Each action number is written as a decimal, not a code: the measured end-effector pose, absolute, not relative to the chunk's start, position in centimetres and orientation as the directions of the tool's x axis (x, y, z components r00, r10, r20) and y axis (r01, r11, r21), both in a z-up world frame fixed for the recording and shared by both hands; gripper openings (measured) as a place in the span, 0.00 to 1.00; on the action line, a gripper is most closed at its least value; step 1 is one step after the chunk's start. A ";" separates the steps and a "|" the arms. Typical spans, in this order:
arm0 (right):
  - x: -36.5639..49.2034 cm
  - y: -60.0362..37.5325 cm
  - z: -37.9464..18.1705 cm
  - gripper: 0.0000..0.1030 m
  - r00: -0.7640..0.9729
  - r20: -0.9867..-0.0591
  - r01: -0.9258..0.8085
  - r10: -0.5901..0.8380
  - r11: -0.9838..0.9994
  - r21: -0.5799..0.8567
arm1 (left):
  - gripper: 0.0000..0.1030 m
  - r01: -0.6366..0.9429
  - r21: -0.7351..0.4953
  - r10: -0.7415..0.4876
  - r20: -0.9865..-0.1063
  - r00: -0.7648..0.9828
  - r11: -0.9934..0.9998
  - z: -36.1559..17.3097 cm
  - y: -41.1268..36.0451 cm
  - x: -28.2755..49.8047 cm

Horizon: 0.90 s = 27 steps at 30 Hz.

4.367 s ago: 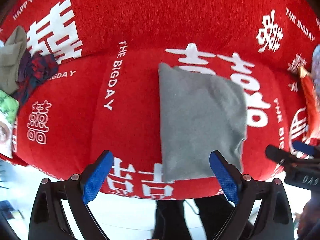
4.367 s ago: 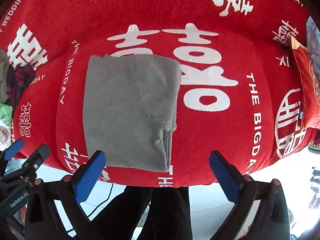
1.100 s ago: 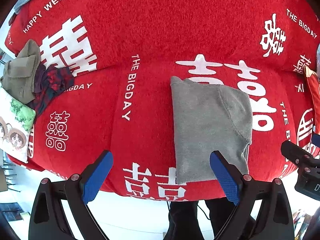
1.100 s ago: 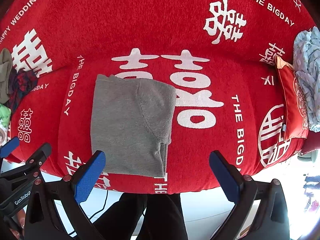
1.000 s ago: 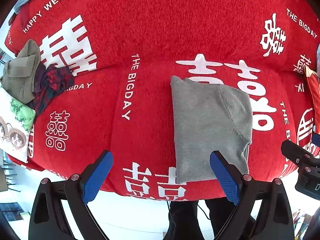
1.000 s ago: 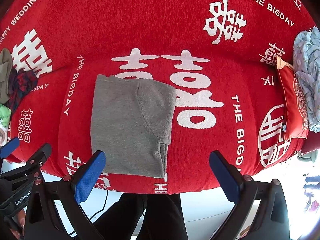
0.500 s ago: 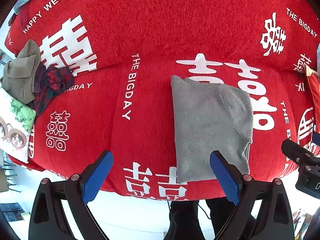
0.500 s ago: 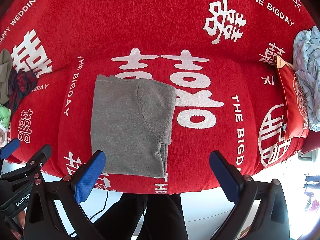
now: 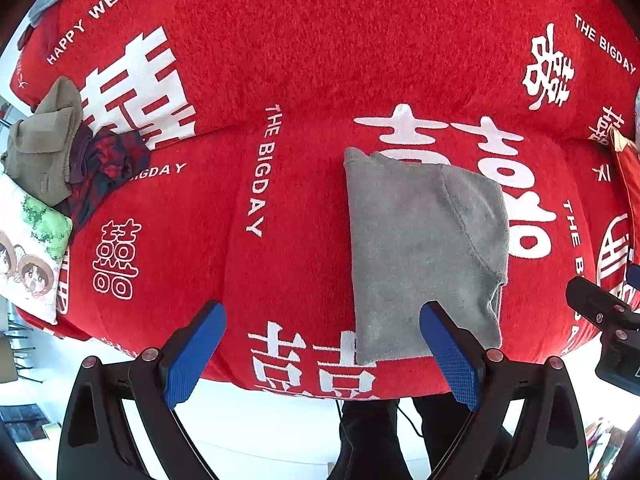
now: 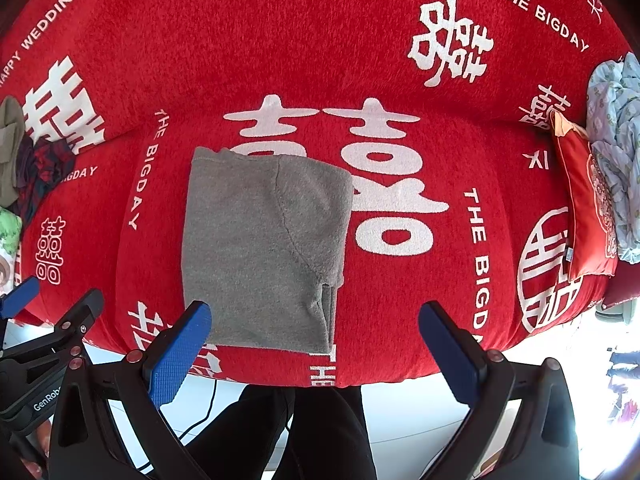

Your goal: Fold small clothes

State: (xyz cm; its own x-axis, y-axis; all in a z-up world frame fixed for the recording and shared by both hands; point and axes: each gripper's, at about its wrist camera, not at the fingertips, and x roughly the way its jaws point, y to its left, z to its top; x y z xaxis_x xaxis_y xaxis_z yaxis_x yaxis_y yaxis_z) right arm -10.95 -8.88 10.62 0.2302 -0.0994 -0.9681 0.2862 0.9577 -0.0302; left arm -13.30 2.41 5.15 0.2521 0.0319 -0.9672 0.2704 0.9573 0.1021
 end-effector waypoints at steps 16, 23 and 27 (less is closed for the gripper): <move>-11.0 -8.7 10.5 1.00 0.228 -0.969 0.287 -0.096 0.958 -0.028 | 0.95 0.276 0.105 0.033 -0.967 0.253 0.956 5.2 2.3 -13.3; -11.1 -8.7 10.5 1.00 0.226 -0.970 0.285 -0.094 0.958 -0.026 | 0.95 0.270 0.092 0.022 -0.968 0.250 0.958 5.2 2.1 -13.3; -11.2 -8.7 10.3 1.00 0.224 -0.970 0.284 -0.091 0.958 -0.024 | 0.95 0.245 0.057 -0.002 -0.972 0.235 0.968 5.1 2.3 -13.2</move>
